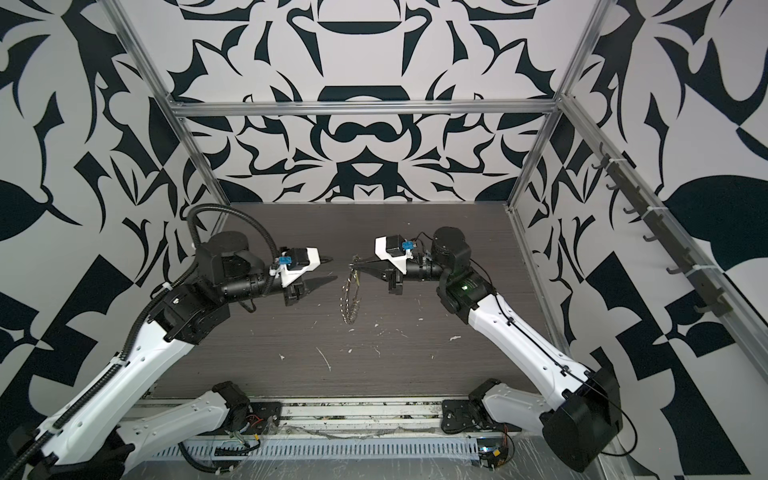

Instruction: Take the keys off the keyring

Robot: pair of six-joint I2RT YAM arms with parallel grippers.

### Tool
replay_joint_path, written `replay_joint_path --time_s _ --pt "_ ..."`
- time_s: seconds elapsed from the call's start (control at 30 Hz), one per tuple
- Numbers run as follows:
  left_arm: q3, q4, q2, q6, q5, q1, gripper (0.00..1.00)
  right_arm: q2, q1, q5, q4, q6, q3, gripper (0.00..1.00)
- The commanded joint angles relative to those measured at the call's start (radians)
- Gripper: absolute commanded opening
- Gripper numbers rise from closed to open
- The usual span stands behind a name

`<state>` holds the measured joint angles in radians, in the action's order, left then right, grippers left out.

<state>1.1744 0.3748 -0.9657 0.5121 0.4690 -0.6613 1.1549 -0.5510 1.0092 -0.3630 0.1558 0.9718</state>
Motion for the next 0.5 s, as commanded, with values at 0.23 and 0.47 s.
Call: replay_joint_path --time_s 0.23,0.47 --pt "-0.048 -0.207 0.014 -0.134 0.136 0.009 0.32 0.013 -0.012 -0.036 -0.595 -0.339 -0.054 0.00" --pt "-0.042 -0.280 -0.022 -0.174 0.182 0.012 0.27 0.025 -0.039 -0.043 -0.595 -0.326 -0.054 0.00"
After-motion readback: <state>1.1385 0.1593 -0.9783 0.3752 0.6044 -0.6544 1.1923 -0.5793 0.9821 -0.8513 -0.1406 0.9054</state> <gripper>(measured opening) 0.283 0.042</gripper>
